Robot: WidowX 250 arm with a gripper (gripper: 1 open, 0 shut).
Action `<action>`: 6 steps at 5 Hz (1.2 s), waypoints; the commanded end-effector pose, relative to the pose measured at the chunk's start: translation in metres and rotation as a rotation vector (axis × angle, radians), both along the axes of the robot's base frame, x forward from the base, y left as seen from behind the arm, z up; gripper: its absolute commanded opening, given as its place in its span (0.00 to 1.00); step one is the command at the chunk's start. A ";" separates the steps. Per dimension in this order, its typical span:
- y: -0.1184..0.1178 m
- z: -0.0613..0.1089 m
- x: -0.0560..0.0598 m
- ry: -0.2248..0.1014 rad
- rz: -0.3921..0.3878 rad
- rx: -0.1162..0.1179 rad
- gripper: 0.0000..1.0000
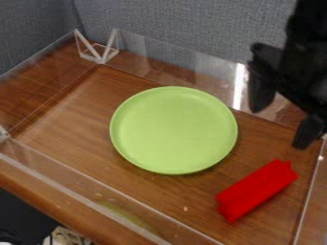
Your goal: Put the red object on the right side
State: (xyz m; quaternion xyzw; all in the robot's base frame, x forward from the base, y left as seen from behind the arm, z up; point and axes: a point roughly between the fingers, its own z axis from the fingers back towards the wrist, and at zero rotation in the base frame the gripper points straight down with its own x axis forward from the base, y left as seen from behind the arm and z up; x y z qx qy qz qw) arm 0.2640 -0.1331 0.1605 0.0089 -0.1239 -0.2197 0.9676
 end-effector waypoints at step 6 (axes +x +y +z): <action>0.009 0.018 -0.021 0.003 0.033 -0.091 1.00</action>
